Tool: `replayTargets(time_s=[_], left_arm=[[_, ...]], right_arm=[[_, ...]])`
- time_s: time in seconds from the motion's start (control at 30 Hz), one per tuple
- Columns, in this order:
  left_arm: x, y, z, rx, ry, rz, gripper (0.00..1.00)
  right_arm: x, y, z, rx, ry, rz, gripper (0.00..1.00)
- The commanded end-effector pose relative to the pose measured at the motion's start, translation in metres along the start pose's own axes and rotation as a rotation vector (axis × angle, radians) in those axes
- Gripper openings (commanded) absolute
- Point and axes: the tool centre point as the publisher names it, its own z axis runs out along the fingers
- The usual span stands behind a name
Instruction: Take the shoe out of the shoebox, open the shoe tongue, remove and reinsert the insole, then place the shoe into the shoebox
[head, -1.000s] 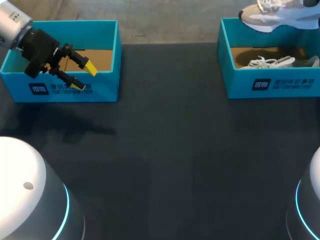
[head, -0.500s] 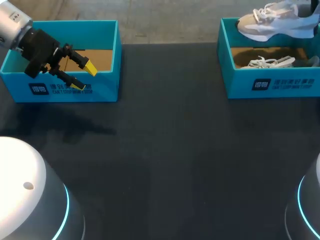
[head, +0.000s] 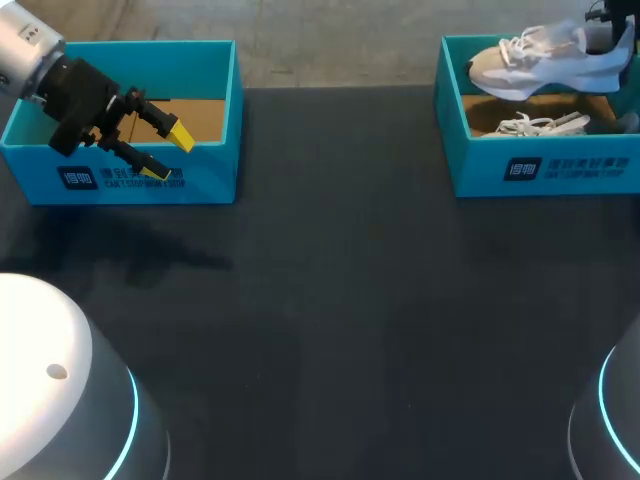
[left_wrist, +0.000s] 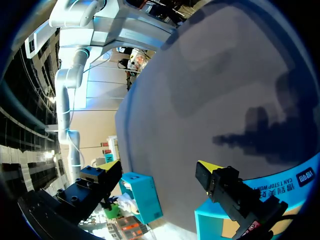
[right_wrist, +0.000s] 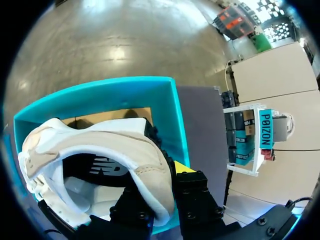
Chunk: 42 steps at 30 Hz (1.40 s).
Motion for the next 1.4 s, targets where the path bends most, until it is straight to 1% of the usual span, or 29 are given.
replayTargets(time_s=[0.03, 0.27, 0.63, 0.77, 1.07, 1.4], left_arm=[[0.0, 0.0, 0.0, -0.001, 0.003, 0.001, 1.0], [0.0, 0.0, 0.0, -0.001, 0.003, 0.001, 1.0], [0.0, 0.0, 0.0, -0.001, 0.003, 0.001, 1.0], [0.0, 0.0, 0.0, -0.001, 0.003, 0.001, 1.0], [0.0, 0.0, 0.0, -0.001, 0.003, 0.001, 1.0], [0.0, 0.0, 0.0, -0.001, 0.003, 0.001, 1.0]], right_arm=[[0.005, 0.003, 0.011, -0.01, -0.002, 0.005, 0.0], [0.008, 0.008, 0.024, -0.006, 0.001, 0.018, 0.0], [0.006, 0.012, 0.023, -0.012, 0.003, 0.004, 0.0], [0.008, 0.013, 0.026, -0.011, 0.0, 0.003, 0.0], [0.017, 0.016, 0.04, 0.005, -0.005, 0.006, 0.0], [0.026, 0.017, 0.064, 0.033, -0.001, -0.005, 0.0]])
